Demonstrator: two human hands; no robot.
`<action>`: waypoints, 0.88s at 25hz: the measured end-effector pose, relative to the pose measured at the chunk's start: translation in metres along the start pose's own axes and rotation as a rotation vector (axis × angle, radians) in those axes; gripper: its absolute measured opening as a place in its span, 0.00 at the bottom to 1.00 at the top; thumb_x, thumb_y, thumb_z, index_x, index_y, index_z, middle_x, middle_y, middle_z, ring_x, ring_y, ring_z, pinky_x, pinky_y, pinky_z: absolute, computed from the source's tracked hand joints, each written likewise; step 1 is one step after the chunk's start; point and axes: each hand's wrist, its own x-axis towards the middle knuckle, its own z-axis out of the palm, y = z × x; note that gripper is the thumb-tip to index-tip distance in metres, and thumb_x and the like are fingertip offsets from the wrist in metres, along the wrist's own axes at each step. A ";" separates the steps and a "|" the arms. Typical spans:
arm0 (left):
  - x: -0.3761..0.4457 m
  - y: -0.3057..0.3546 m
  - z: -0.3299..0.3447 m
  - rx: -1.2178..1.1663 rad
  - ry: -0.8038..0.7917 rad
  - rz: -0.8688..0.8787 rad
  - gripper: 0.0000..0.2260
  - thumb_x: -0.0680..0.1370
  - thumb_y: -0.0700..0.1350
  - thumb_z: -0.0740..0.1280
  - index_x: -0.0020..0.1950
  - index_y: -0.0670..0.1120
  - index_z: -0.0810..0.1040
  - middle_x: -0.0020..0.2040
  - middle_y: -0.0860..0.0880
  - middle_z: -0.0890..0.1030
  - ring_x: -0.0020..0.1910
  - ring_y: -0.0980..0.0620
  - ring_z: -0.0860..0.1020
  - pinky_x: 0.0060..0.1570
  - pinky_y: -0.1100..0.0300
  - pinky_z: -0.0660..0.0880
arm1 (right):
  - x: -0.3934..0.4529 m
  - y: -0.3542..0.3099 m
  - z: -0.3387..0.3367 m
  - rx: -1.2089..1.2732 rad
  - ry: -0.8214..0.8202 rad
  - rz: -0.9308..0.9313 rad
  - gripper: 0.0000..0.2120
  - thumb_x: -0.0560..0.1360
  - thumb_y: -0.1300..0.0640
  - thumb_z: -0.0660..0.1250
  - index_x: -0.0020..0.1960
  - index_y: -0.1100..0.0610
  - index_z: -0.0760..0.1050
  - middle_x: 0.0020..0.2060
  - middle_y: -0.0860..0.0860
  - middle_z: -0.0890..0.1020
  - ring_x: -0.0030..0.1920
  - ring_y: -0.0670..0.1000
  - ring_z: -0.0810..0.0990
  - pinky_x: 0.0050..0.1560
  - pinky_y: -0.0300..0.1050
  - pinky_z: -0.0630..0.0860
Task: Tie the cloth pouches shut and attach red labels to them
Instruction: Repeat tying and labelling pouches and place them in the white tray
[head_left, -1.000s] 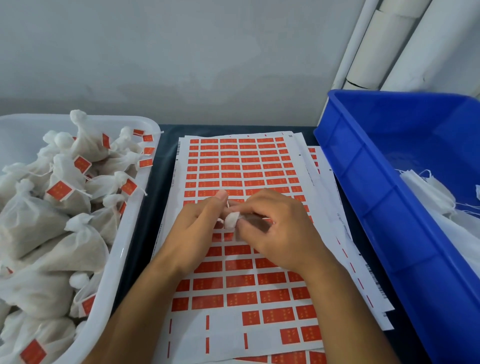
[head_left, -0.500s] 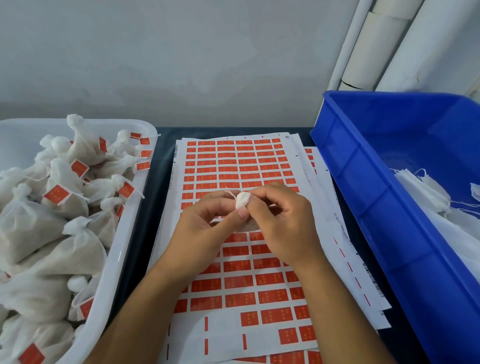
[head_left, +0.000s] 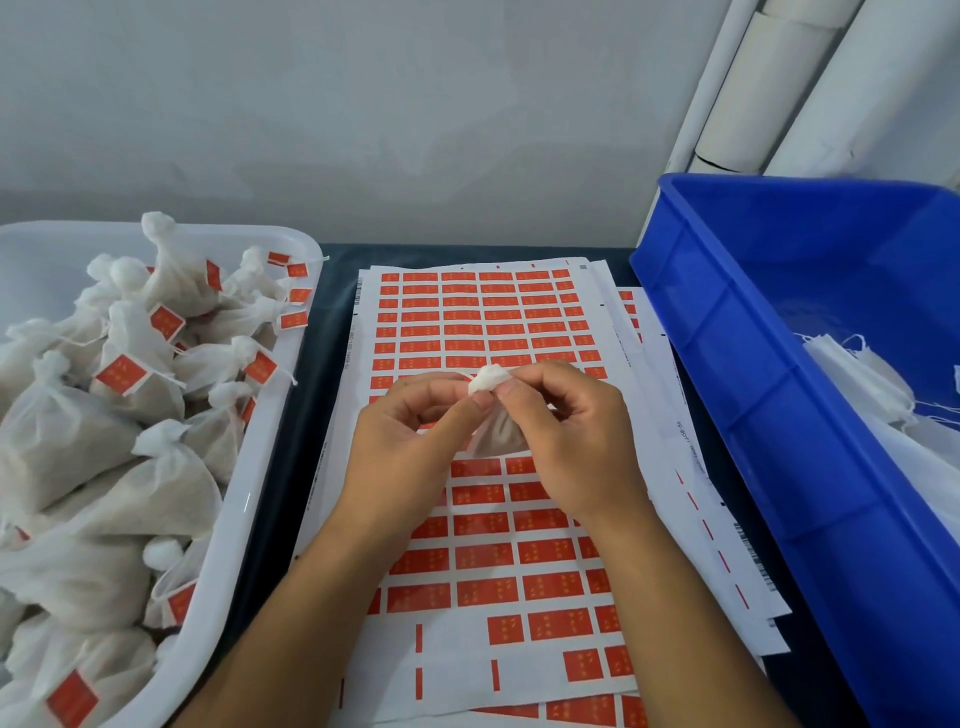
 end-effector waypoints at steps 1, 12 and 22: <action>0.000 0.000 0.000 0.005 0.000 -0.008 0.07 0.77 0.52 0.72 0.44 0.52 0.87 0.45 0.51 0.86 0.46 0.48 0.86 0.50 0.50 0.84 | 0.000 0.000 0.000 0.012 -0.009 0.014 0.04 0.77 0.47 0.67 0.47 0.40 0.81 0.43 0.37 0.84 0.50 0.43 0.83 0.43 0.31 0.79; -0.001 -0.002 0.001 -0.005 -0.055 0.014 0.09 0.80 0.53 0.69 0.42 0.55 0.85 0.42 0.53 0.86 0.41 0.55 0.84 0.40 0.70 0.78 | 0.003 0.001 0.001 0.613 -0.217 0.461 0.09 0.77 0.46 0.66 0.49 0.43 0.85 0.47 0.44 0.84 0.56 0.50 0.82 0.60 0.49 0.81; 0.003 -0.013 0.006 0.264 0.145 0.170 0.09 0.76 0.54 0.75 0.49 0.60 0.75 0.49 0.61 0.80 0.49 0.63 0.80 0.41 0.73 0.78 | 0.006 0.005 -0.003 0.567 -0.241 0.570 0.09 0.78 0.45 0.69 0.54 0.43 0.86 0.52 0.46 0.86 0.60 0.51 0.83 0.55 0.47 0.82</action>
